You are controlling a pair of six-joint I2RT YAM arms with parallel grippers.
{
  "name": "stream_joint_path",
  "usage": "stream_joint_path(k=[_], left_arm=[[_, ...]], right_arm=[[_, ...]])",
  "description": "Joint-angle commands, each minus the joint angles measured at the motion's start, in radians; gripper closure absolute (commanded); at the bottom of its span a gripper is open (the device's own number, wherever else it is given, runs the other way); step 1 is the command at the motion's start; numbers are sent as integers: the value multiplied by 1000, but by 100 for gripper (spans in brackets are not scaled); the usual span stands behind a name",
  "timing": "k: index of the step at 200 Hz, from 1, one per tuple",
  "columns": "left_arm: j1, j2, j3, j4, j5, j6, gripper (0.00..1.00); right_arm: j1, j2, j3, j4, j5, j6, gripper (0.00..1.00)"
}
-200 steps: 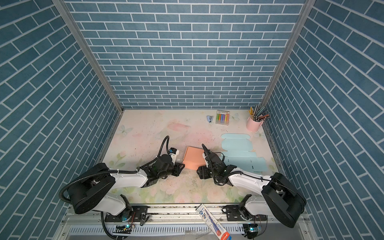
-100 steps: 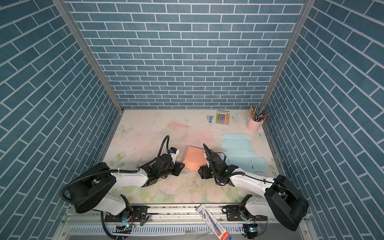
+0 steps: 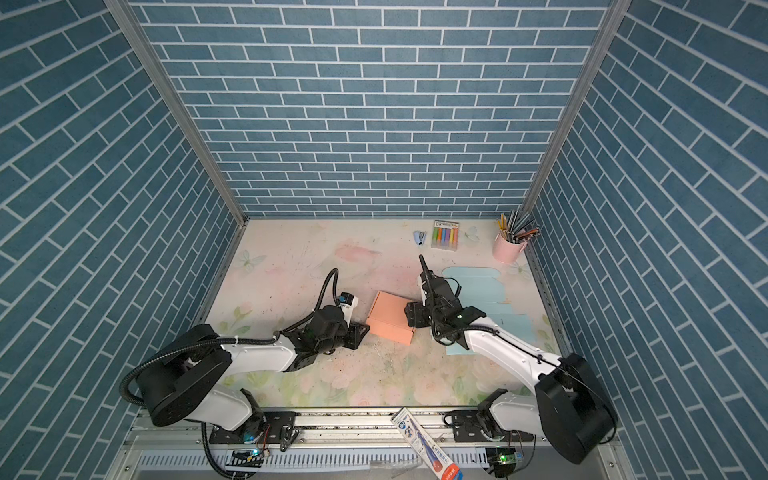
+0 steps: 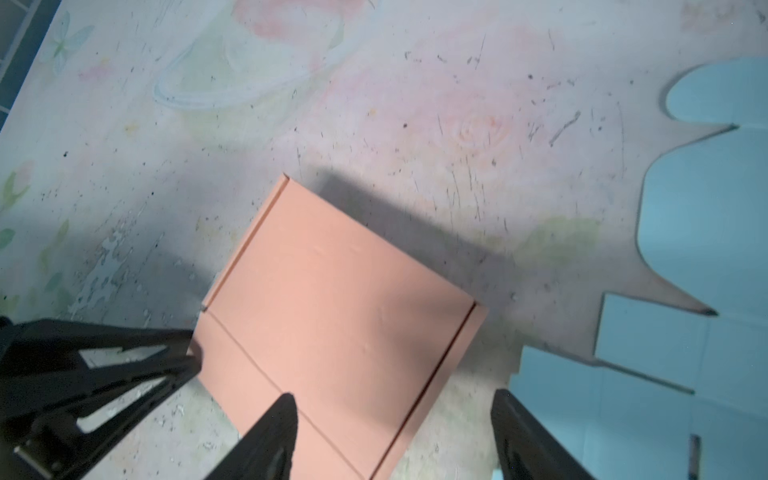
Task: Fold the paper box
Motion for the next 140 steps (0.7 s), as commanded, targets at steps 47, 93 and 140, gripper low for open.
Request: stream_joint_path(k=[47,93,140], left_arm=[[8,59,49,-10,38,26,73],[7,77,66,-12,45,32,73],[11,83,75,-9,44,35,73]], right_arm=[[-71,190,82,39,-80,-130,21],[-99,270,112,56,-102,-162,19],[-109,314,178,23,-77,-197,19]])
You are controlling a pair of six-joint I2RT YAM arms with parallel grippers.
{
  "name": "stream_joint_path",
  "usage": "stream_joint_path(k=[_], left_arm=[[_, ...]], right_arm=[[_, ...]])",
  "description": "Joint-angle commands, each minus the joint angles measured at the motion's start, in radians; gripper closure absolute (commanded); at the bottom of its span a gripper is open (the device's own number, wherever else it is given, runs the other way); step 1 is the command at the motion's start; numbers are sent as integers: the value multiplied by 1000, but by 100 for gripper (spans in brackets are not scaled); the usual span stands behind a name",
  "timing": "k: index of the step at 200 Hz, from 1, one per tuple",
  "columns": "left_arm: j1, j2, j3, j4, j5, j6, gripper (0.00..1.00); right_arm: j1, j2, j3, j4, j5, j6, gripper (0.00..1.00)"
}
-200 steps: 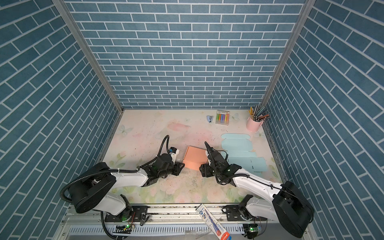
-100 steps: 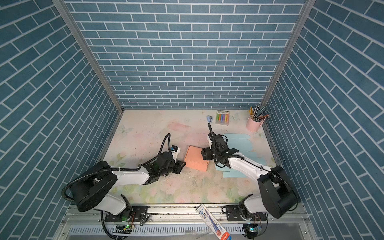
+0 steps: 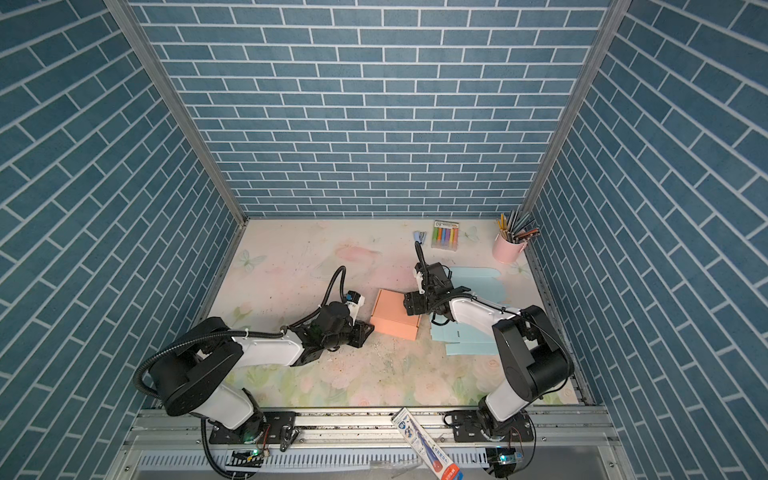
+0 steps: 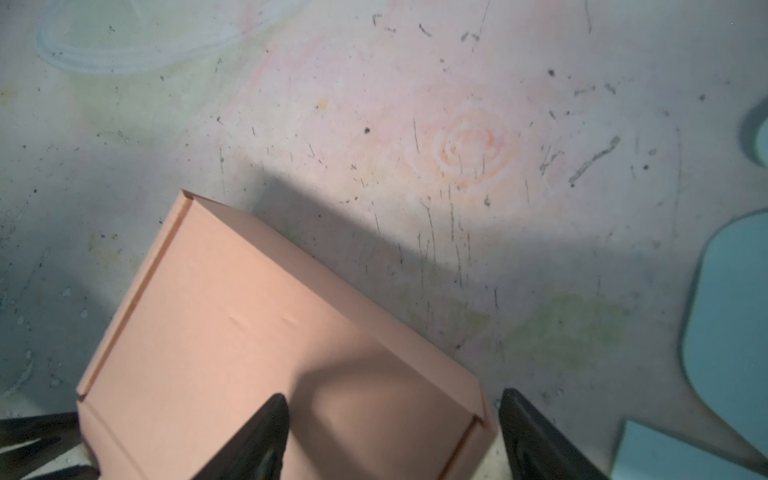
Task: Fold the paper box
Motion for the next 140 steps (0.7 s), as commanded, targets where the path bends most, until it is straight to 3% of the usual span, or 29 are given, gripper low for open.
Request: stream_joint_path(k=[1,64,140], left_arm=[[7,13,20,3,2,10,73],[11,40,53,-4,26,27,73],[12,70,65,40,91,10,73]], right_arm=[[-7,16,40,-21,4,-56,19],[-7,93,67,-10,-144,-84,20],[-7,71,-26,33,-160,-58,21]])
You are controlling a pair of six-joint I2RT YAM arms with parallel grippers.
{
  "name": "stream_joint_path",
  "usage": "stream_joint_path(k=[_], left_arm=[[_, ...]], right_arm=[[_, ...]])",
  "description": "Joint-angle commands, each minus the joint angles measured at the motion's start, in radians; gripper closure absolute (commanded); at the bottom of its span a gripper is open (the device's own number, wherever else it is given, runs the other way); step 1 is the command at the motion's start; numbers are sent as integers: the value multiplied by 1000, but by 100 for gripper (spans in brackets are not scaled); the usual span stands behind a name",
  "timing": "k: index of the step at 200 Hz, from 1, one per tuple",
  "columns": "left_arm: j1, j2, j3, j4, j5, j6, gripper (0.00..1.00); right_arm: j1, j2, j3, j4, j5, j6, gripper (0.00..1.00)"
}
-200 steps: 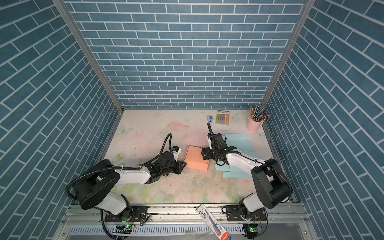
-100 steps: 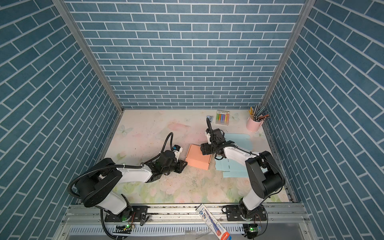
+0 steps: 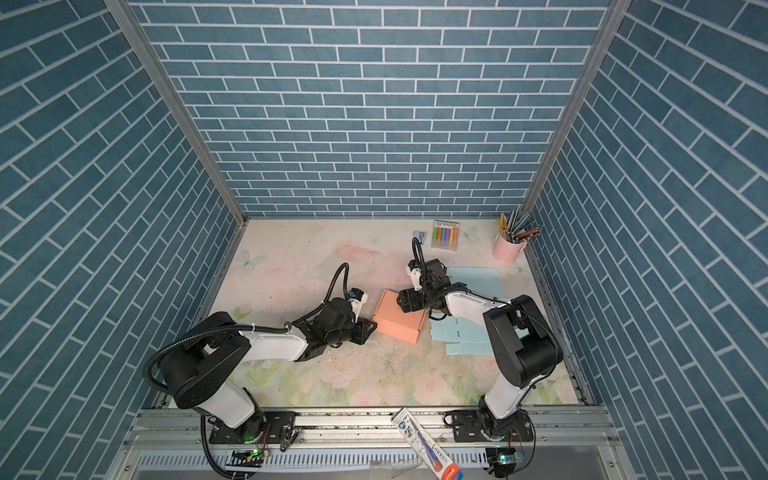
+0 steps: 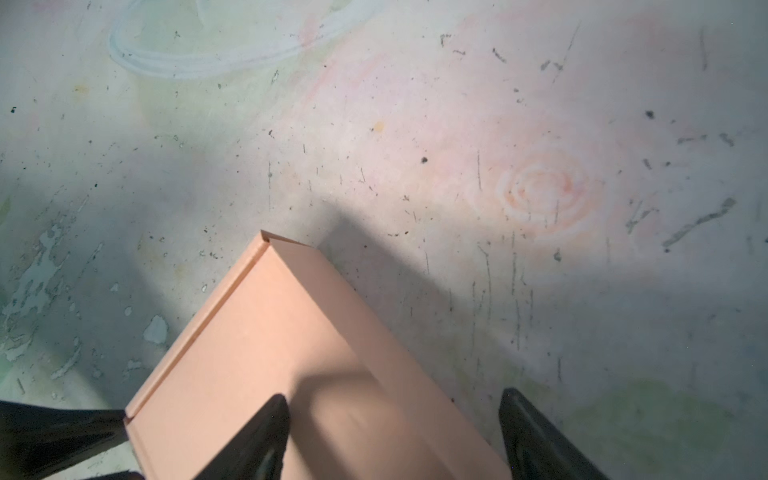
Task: Fold the paper box
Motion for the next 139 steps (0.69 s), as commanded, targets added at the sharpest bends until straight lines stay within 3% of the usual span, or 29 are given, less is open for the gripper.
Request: stream_joint_path(k=[1,139], left_arm=[[0,13,22,31,40,-4,73],[-19,-10,21,36,51,-5,74]], right_arm=[[3,-5,-40,-47,-31,-10,21],[25,8,-75,-25,-31,14,23]])
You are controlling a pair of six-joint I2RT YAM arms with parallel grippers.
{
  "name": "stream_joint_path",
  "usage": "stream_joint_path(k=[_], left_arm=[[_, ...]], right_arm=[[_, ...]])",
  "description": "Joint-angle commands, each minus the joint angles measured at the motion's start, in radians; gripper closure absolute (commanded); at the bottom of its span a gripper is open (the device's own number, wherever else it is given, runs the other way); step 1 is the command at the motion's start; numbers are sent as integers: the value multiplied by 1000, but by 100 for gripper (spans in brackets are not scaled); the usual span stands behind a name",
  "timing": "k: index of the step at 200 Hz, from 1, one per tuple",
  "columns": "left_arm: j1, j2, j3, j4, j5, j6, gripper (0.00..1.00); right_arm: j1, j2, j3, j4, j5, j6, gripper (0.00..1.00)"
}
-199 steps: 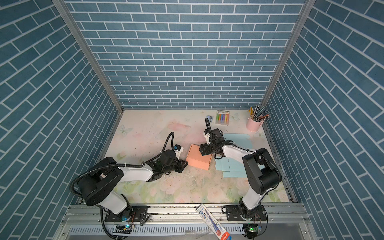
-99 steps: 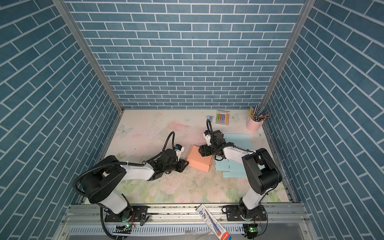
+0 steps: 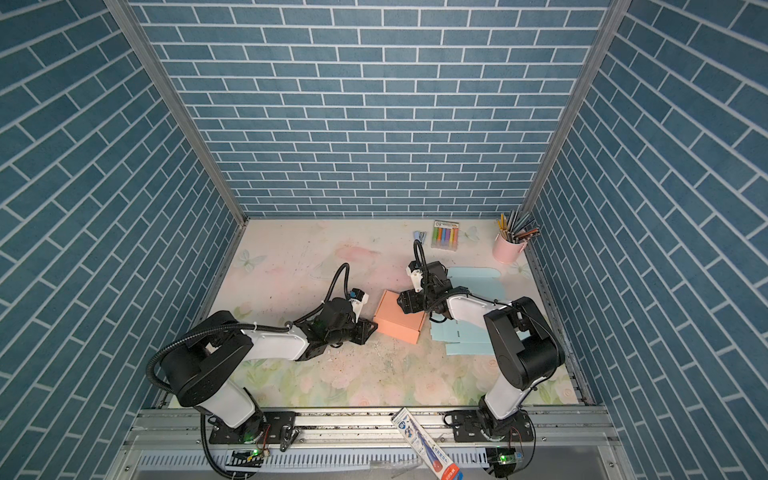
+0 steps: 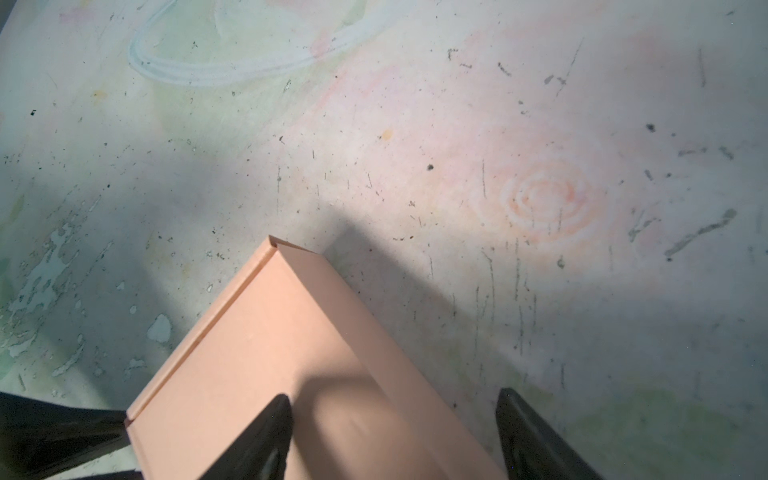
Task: Fold the paper box
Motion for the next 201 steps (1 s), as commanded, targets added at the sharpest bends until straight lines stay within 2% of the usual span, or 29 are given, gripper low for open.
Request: stream_joint_path(k=[1,53,118,152,201], left_arm=[[-20,-16,21,27,33,-1,74],[-35,-79,17,-31,17,3,69],[-44,-83,12,-35,8,-16,69],[-55,-115,-6,-48,-11,-21,56],[-55,-110,-25,-49,-24,-20,54]], right_arm=[[26,16,-40,-85,-20,14,23],[26,4,-45,-95,7,5,23],[24,5,-47,-97,14,3,23],[25,0,-50,-96,14,3,23],[25,3,-51,-93,16,3,23]])
